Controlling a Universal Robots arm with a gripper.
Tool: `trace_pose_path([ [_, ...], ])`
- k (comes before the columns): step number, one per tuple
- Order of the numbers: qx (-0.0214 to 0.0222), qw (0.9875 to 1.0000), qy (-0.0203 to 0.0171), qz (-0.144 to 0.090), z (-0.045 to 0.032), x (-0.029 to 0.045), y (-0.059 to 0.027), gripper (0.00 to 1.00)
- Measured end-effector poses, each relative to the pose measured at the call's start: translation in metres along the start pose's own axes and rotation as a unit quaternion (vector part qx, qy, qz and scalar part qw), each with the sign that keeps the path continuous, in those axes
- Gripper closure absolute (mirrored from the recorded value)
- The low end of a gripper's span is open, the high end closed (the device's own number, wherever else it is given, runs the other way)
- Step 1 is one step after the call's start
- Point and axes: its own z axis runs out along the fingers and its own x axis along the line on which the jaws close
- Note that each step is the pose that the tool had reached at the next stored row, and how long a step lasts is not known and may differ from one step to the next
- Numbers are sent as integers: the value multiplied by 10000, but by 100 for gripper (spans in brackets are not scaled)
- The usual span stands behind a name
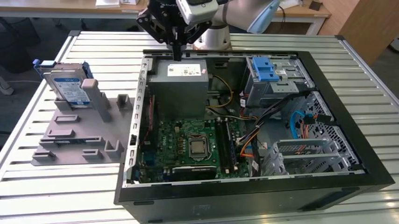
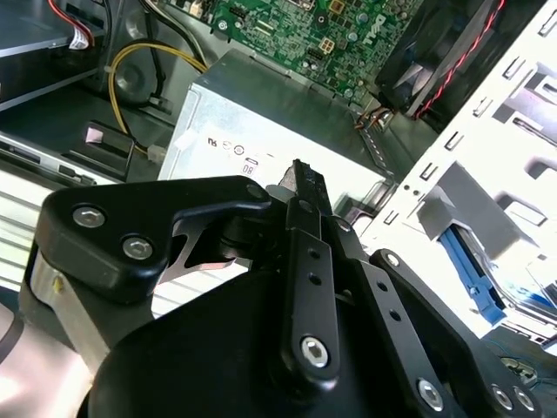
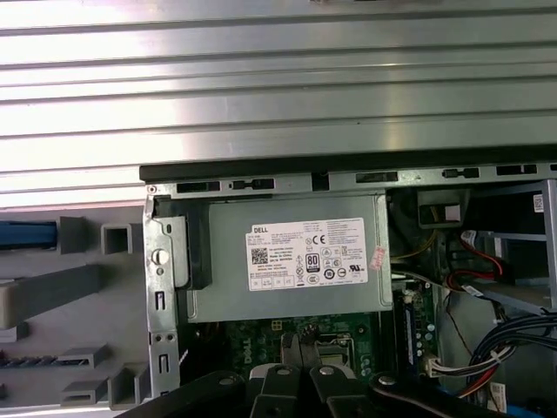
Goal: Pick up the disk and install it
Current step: 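Reach for the disk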
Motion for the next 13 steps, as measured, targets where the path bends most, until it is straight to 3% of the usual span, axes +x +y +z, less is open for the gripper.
trace_pose_path([
  [3,1,10000,1,0,-1,34,-2,89],
  [13,0,10000,0,0,-1,244,36,89],
])
